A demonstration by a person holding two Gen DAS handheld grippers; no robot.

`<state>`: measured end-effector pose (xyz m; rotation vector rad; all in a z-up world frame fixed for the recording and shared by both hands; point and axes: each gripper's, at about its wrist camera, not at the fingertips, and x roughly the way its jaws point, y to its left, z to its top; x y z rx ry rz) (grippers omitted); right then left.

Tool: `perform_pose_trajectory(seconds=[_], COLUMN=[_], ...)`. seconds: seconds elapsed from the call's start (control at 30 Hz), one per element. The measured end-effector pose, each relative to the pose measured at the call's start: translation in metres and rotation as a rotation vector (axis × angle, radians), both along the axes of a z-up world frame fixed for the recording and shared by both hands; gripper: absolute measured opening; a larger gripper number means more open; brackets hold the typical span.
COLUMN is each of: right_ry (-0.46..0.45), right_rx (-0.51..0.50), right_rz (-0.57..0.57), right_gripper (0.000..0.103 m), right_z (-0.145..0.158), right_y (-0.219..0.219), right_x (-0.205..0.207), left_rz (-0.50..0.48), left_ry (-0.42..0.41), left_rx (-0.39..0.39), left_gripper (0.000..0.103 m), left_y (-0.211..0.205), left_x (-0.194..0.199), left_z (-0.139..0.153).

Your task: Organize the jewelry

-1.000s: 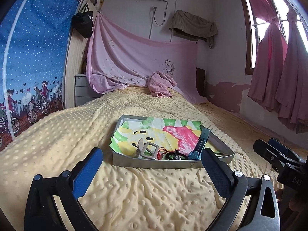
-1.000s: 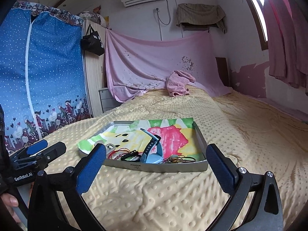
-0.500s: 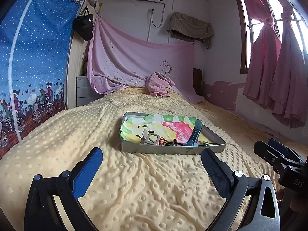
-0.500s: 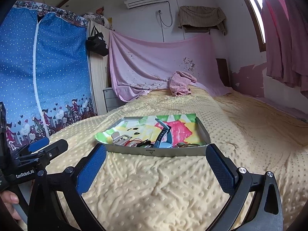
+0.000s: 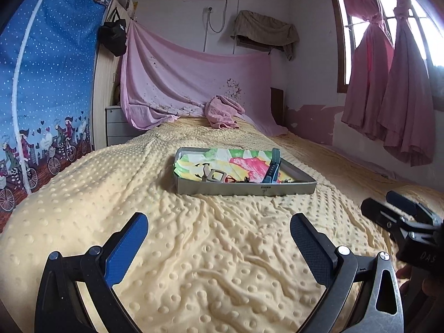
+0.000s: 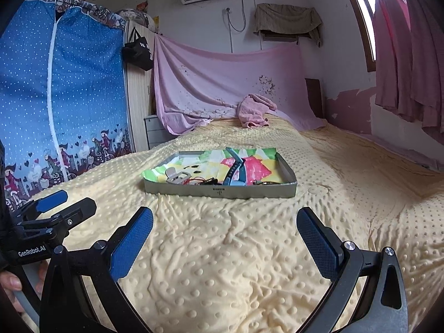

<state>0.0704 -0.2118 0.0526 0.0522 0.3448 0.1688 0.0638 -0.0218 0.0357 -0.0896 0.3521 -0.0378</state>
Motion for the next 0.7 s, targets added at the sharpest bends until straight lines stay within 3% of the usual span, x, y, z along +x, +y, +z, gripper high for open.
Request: perform_pose_trajectory(seconds=[0.5, 0.7], right_ry=[0.07, 0.052], right_rx=[0.005, 0.002], right_rz=[-0.021, -0.019], right_gripper=[0.102, 0.102], right_z=[-0.017, -0.017], right_y=[-0.011, -0.008], right_x=[-0.012, -0.012], left_rz=[0.001, 0.013], left_ry=[0.055, 0.049], left_rx=[0.037, 0.02], left_gripper=[0.103, 0.103], left_y=[-0.002, 0.003], left_x=[-0.018, -0.018], left_z=[-0.016, -0.016])
